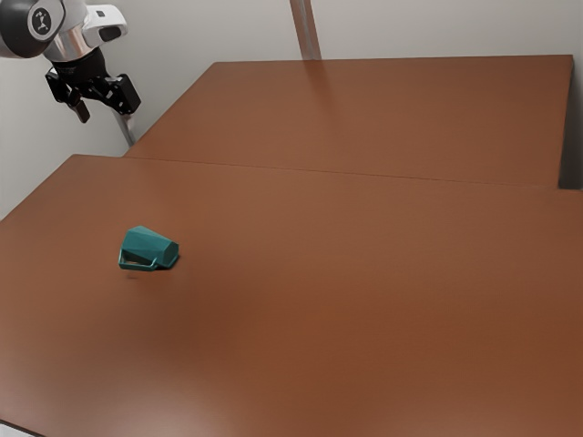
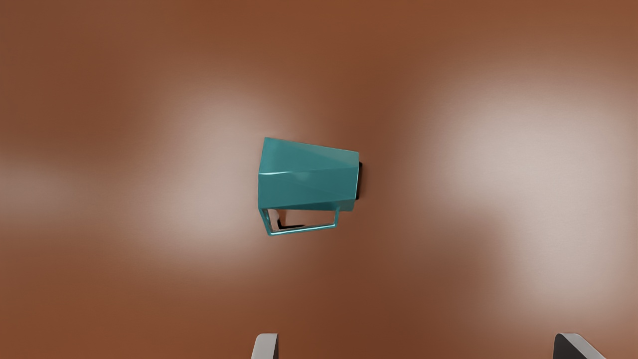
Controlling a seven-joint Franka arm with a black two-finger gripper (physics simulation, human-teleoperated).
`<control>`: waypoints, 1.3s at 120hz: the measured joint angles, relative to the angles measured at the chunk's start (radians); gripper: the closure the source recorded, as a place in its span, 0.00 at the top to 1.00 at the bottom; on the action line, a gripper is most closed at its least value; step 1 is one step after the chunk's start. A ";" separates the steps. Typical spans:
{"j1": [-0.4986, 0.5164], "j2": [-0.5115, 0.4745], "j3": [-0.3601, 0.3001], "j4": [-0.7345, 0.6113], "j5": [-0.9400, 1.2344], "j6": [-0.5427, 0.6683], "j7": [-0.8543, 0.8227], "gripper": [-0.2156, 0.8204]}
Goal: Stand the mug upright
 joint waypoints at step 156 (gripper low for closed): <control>0.427 0.659 0.171 0.211 -0.781 0.003 0.310 0.79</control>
